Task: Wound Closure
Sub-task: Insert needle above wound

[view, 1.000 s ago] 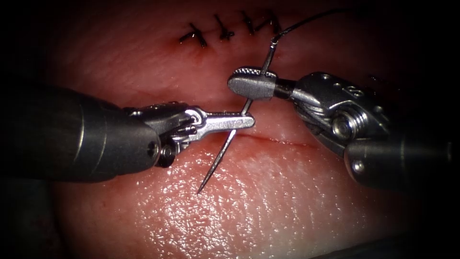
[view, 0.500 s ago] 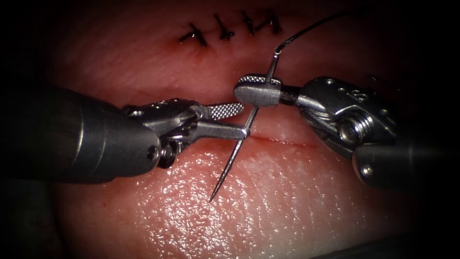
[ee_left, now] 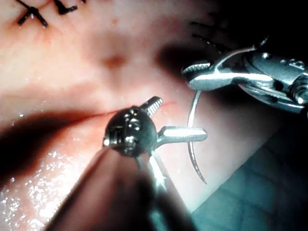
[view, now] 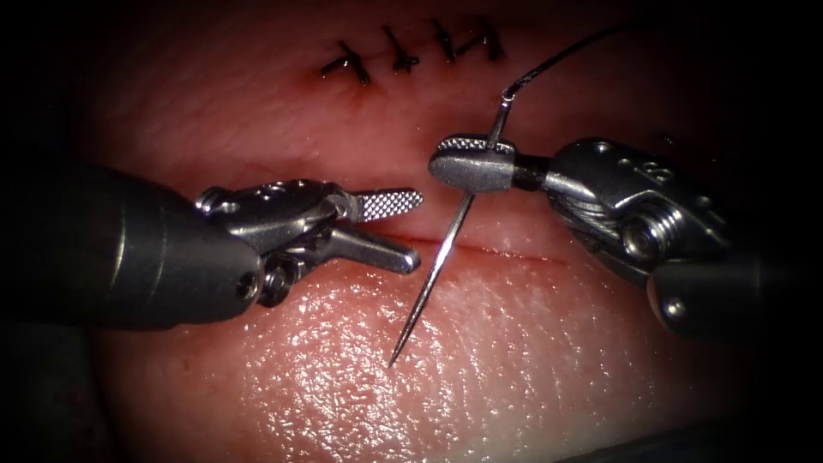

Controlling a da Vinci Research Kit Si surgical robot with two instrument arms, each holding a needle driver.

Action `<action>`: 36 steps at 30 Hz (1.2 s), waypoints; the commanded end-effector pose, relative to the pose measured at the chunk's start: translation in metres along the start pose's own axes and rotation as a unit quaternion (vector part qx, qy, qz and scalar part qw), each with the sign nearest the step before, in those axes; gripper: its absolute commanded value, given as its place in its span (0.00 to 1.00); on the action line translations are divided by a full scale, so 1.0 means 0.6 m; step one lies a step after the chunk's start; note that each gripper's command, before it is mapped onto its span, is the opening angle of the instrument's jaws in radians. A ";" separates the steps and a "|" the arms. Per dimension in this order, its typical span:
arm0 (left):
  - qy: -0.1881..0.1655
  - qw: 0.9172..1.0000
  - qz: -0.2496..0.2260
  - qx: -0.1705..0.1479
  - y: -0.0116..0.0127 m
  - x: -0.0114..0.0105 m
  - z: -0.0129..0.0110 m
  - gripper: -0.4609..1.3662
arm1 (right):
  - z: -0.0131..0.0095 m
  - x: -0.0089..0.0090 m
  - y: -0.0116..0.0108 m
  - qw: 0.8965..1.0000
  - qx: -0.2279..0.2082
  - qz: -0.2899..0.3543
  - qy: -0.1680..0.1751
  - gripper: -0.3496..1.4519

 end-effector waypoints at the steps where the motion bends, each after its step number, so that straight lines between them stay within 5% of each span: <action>1: -0.011 1.000 0.008 0.009 -0.0002 0.0001 -0.0003 0.67 | -0.0002 0.0000 -0.0001 1.000 -0.002 -0.002 -0.001 0.00; 4: -0.037 0.999 0.029 0.024 -0.0002 0.0001 -0.0007 0.58 | -0.0007 0.0000 -0.0002 1.000 0.000 -0.005 -0.002 0.00; 8: -0.072 0.995 0.058 0.044 -0.0002 0.0000 -0.0014 0.68 | -0.0015 0.0000 0.0001 1.000 0.003 -0.014 -0.003 0.00; 16: -0.117 0.982 0.098 0.113 -0.0018 -0.0014 -0.0038 0.56 | -0.0015 0.0004 0.0012 0.992 0.021 -0.127 0.006 0.00; 21: -0.156 0.961 0.130 0.188 -0.0030 -0.0035 -0.0052 0.49 | -0.0011 0.0005 0.0014 0.985 0.036 -0.166 0.010 0.00; 27: -0.186 0.939 0.176 0.229 -0.0043 -0.0055 -0.0058 0.41 | -0.0011 0.0005 0.0015 0.981 0.041 -0.189 0.013 0.00; 32: -0.241 0.893 0.234 0.301 -0.0069 -0.0072 -0.0065 0.35 | -0.0008 0.0003 0.0013 0.973 0.052 -0.225 0.016 0.00; 36: -0.268 0.869 0.251 0.333 -0.0089 -0.0084 -0.0076 0.25 | -0.0004 0.0002 0.0012 0.970 0.055 -0.234 0.017 0.00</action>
